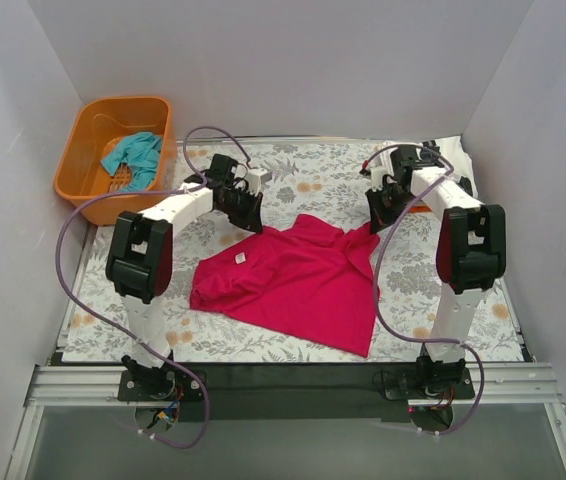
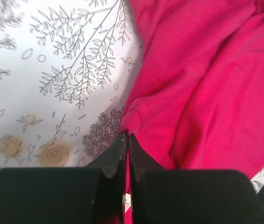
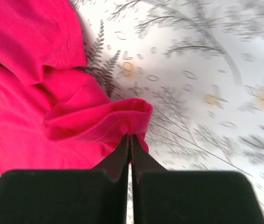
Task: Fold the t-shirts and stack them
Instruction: Flatten the tshirt out
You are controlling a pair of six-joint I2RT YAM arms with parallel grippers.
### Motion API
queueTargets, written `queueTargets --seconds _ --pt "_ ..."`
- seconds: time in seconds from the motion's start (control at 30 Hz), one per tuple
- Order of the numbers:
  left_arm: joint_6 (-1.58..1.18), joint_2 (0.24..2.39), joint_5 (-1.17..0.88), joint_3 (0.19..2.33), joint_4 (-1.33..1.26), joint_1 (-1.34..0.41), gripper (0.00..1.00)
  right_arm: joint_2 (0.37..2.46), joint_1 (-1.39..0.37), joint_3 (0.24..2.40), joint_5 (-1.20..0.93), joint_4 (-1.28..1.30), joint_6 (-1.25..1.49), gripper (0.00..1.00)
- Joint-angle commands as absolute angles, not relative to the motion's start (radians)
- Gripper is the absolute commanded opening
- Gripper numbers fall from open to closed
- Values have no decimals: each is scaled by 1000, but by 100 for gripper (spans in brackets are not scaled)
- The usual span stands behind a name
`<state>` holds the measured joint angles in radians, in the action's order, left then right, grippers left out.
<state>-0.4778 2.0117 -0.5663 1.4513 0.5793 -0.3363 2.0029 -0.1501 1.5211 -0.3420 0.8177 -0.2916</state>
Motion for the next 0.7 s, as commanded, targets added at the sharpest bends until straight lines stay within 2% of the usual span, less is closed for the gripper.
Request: queueTargets --seconds 0.0,0.43,0.67 --pt "-434 1795 -551 1454 572 -316 0 1875 -89 1600 -296 850 -348 1" --pt "-406 1569 -477 1385 585 -209 0 1678 -25 1529 -246 888 -495 1" --pt "-505 1634 -310 1420 515 -101 0 1683 -18 1482 -181 885 -541 1"
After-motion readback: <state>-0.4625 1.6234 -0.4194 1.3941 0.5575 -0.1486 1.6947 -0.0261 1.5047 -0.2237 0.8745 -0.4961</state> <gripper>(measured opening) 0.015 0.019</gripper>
